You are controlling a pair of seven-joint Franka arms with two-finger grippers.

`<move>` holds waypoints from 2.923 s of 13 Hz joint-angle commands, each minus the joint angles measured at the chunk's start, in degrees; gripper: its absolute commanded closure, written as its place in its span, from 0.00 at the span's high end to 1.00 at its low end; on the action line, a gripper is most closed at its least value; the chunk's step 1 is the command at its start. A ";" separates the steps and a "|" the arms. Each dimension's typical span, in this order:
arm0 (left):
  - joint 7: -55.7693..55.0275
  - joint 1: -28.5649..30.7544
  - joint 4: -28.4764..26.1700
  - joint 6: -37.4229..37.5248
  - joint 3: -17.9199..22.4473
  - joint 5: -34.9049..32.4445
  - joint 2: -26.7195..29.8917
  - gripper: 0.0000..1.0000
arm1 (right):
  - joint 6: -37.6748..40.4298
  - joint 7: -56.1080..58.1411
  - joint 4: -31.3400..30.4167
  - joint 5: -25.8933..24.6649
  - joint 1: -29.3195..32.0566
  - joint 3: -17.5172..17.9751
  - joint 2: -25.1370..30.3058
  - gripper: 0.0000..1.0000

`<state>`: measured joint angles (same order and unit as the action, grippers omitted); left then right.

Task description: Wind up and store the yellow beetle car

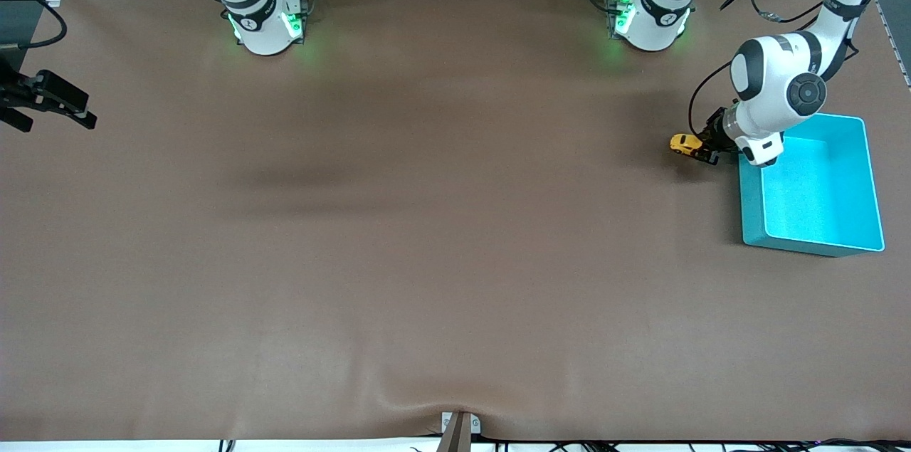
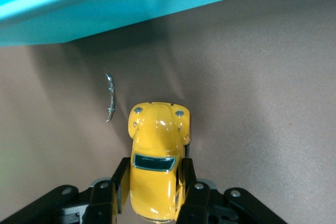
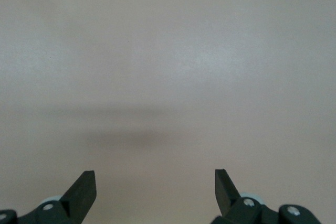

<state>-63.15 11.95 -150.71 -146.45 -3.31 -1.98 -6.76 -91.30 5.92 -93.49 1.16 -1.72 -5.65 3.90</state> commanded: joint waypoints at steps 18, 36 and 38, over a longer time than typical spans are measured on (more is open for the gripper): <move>44.64 5.70 28.72 34.05 -0.03 -12.96 4.04 0.09 | 1.56 -4.78 -0.47 -0.28 -5.93 -1.64 0.58 1.00; 65.78 17.67 27.84 10.05 -0.12 -19.29 -11.60 0.10 | 2.61 -4.69 0.06 0.51 -3.03 -1.38 0.67 1.00; 65.78 17.67 27.84 8.91 -0.12 -19.29 -12.92 0.12 | 2.35 -4.69 -0.11 0.69 -2.15 -1.11 0.59 1.00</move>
<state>2.36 28.95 -123.18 -136.10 -2.85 -19.93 -18.70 -89.27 1.95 -93.63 1.10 -5.40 -7.58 4.01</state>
